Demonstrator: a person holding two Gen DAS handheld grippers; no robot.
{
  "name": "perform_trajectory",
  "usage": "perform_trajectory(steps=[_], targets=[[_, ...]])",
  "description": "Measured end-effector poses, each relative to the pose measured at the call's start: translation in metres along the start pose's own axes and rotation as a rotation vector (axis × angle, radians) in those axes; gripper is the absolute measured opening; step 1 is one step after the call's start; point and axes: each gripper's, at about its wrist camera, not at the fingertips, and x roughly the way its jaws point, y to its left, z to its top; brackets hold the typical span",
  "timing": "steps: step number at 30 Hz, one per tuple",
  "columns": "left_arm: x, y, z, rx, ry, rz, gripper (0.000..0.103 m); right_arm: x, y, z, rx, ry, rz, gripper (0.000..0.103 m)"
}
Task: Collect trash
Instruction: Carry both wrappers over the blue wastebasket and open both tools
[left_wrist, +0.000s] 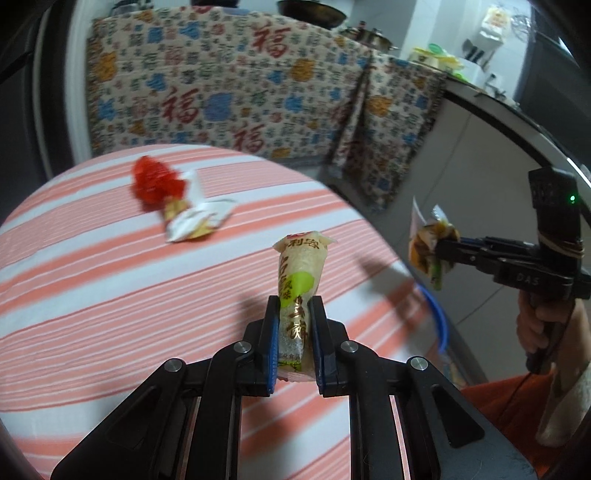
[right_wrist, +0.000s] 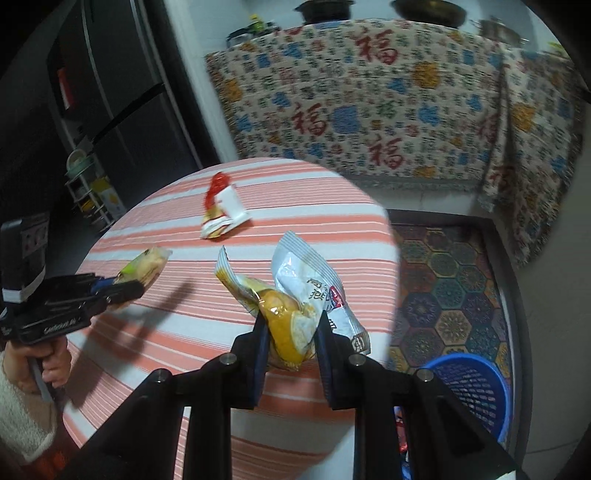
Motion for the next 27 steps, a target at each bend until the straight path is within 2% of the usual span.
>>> perform_trajectory(steps=[8,13,16,27], targets=[[0.04,-0.097,0.022,0.063,0.012,-0.131,0.014,-0.043,-0.073,-0.022,0.125,-0.024,-0.152,0.024],[0.076,-0.151,0.024,0.103,0.042,-0.178,0.014,-0.069,-0.117,-0.038,0.203,-0.031,-0.252,0.024],[0.098,-0.179,0.02,0.118,0.062,-0.194,0.014,-0.081,-0.141,-0.048,0.253,-0.036,-0.284,0.024],[0.157,-0.233,0.009,0.142,0.118,-0.204,0.014,-0.096,-0.199,-0.073,0.386,-0.013,-0.335,0.024]])
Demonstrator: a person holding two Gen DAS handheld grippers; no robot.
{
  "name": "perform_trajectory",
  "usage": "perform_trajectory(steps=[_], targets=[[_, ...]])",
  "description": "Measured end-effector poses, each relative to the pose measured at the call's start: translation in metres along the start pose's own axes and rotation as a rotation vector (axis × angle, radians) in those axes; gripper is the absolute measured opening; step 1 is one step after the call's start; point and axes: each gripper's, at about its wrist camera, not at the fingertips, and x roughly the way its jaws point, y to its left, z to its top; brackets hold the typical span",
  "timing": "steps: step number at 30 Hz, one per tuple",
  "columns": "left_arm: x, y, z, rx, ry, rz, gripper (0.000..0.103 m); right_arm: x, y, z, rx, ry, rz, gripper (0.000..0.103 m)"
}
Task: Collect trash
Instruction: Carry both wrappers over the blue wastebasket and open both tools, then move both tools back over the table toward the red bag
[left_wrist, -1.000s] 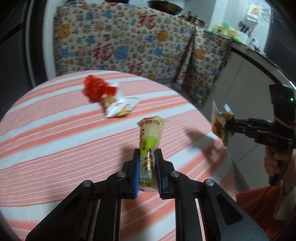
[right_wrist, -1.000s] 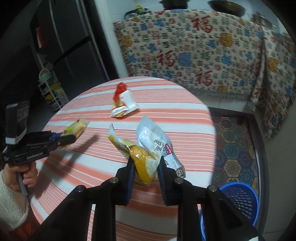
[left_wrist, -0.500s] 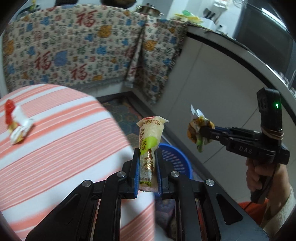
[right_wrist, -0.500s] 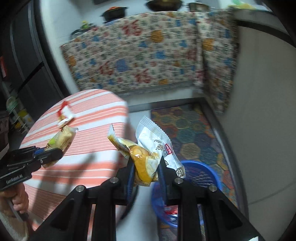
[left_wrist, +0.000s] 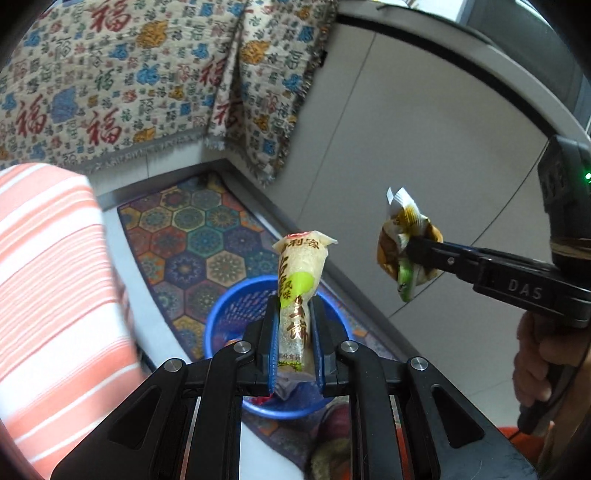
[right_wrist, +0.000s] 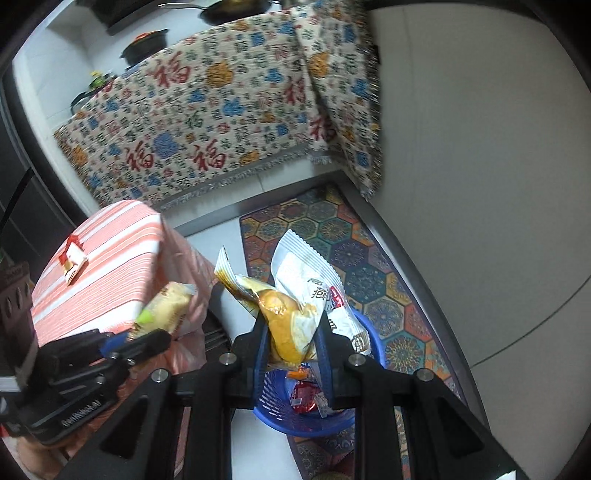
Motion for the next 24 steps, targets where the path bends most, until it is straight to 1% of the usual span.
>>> perform_trajectory(steps=[9,15,16,17,18,19,20,21,22,24], targets=[[0.031,-0.005,-0.002,0.006,0.031,0.015,0.014,0.017,-0.022,-0.001,0.053,0.036,-0.019,0.024],[0.052,-0.006,-0.006,0.012,0.058,0.024,0.015,0.035,-0.027,0.0,0.065,0.063,-0.019,0.024],[0.056,-0.006,-0.006,0.018,0.061,0.022,0.016,0.038,-0.028,-0.001,0.065,0.067,-0.02,0.026],[0.058,-0.007,-0.007,0.022,0.065,0.024,0.02,0.04,-0.029,-0.001,0.068,0.069,-0.017,0.027],[0.063,-0.007,-0.007,0.026,0.074,0.025,0.037,0.042,-0.031,-0.001,0.073,0.071,-0.012,0.027],[0.066,-0.006,-0.007,0.023,0.076,0.022,0.06,0.045,-0.032,0.0,0.075,0.074,-0.004,0.032],[0.067,-0.005,-0.007,0.018,0.069,0.016,0.068,0.047,-0.032,0.001,0.077,0.075,0.0,0.04],[0.066,-0.004,-0.008,0.016,0.06,0.015,0.074,0.047,-0.033,0.001,0.083,0.067,-0.001,0.053],[0.066,-0.003,-0.008,0.015,0.057,0.019,0.074,0.045,-0.034,0.002,0.089,0.053,-0.002,0.057],[0.063,0.0,-0.008,-0.002,0.057,0.023,0.074,0.042,-0.034,0.004,0.093,0.039,0.002,0.057]])
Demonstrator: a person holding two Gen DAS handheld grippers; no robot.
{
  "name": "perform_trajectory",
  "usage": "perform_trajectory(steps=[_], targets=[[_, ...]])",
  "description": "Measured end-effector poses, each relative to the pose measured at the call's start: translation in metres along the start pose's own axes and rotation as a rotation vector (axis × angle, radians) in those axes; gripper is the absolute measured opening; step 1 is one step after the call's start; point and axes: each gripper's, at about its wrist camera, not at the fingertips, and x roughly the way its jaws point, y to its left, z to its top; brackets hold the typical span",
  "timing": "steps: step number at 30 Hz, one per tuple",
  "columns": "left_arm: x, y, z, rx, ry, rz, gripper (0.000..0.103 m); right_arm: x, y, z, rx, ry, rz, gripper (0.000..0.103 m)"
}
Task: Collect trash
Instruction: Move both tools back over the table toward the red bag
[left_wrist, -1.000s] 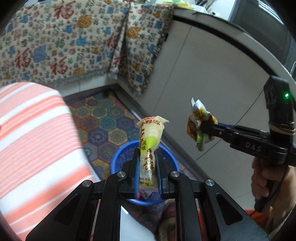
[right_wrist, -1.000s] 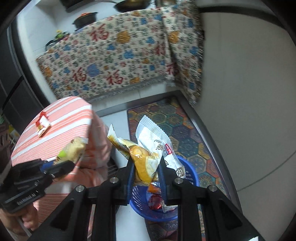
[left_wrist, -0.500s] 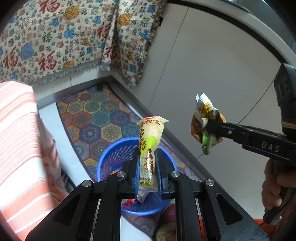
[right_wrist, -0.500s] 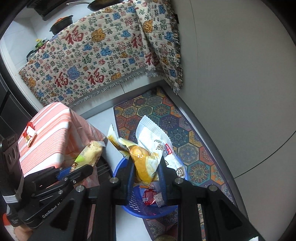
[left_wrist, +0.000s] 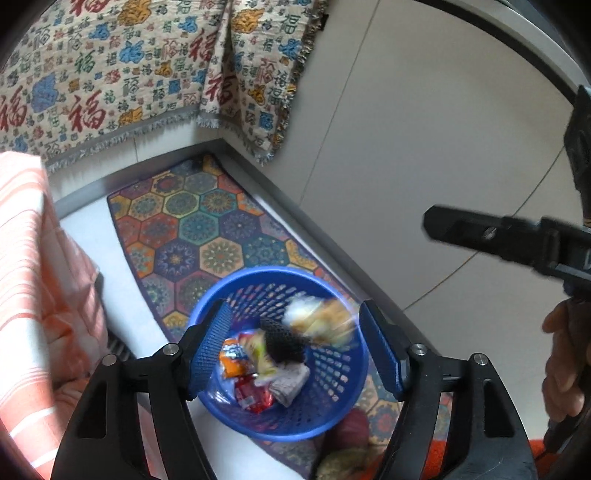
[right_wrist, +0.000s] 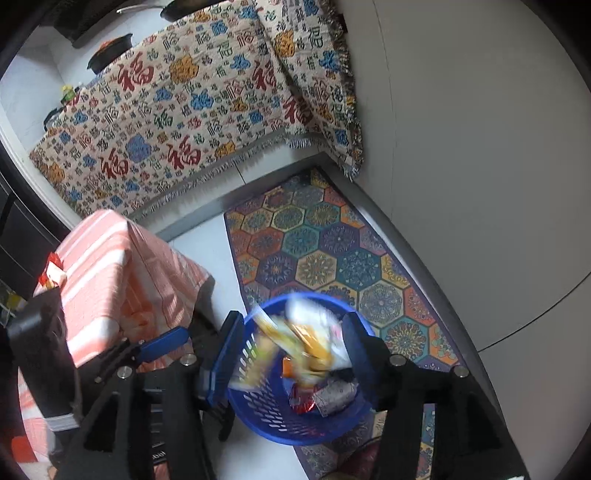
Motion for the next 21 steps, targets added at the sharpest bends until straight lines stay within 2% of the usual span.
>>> perform_trajectory(steps=[4,7,11,16,21], targets=[[-0.026,0.004,0.002,-0.031,-0.036,0.001,0.077,-0.013,0.005,0.006,-0.022,-0.056,-0.021,0.057],[-0.066,0.009,0.0,-0.033,-0.083,0.0,0.087,-0.029,0.021,0.007,-0.094,-0.131,-0.051,0.057],[-0.115,0.025,-0.013,-0.015,-0.099,0.037,0.09,-0.047,0.051,0.008,-0.189,-0.218,-0.072,0.06],[-0.163,0.087,-0.051,-0.052,-0.069,0.188,0.092,-0.056,0.11,-0.001,-0.309,-0.253,-0.023,0.064],[-0.194,0.167,-0.083,-0.157,-0.034,0.373,0.092,-0.04,0.193,-0.026,-0.466,-0.191,0.087,0.064]])
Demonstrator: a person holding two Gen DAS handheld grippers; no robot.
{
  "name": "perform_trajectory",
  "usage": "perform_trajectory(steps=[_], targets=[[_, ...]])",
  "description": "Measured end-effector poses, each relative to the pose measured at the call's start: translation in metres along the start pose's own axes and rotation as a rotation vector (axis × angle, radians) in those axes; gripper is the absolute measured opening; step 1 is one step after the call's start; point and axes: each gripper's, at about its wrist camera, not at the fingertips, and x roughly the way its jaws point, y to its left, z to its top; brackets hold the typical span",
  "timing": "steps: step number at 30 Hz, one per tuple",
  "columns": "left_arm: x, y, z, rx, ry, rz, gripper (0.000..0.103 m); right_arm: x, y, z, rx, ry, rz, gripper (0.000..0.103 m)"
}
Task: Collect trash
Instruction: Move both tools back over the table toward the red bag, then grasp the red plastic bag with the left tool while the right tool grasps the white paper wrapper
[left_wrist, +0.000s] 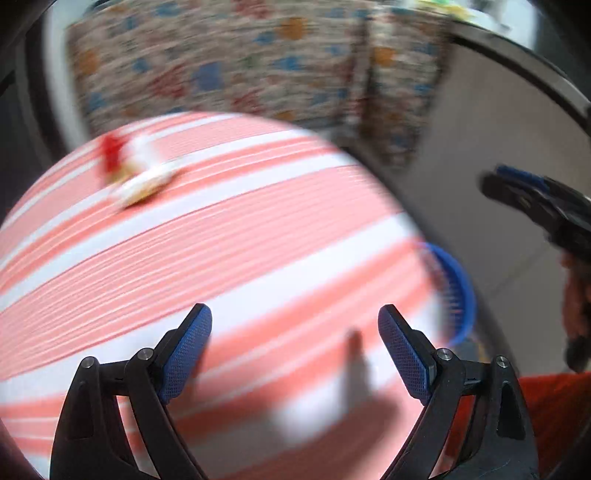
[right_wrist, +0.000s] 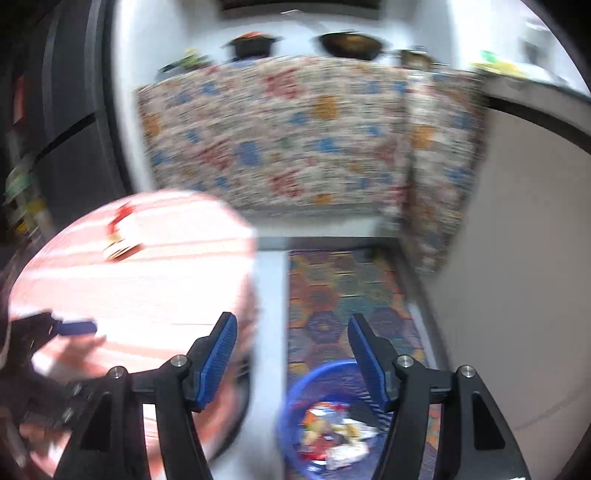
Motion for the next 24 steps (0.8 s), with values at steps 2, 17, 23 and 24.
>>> perform_trajectory(steps=[2,17,23,24], targets=[[0.0,0.028,-0.003,-0.031,-0.002,0.058,0.092,0.012,0.04,0.001,-0.059,0.028,0.076,0.064],[0.028,0.137,0.003,-0.125,0.015,0.179,0.103,0.099,0.187,-0.01,-0.282,0.235,0.193,0.064],[0.022,0.158,0.035,-0.157,-0.004,0.115,0.097,0.106,0.19,-0.01,-0.233,0.199,0.197,0.072],[0.018,0.162,0.044,-0.17,-0.024,0.099,0.097,0.105,0.191,-0.011,-0.229,0.187,0.194,0.072]])
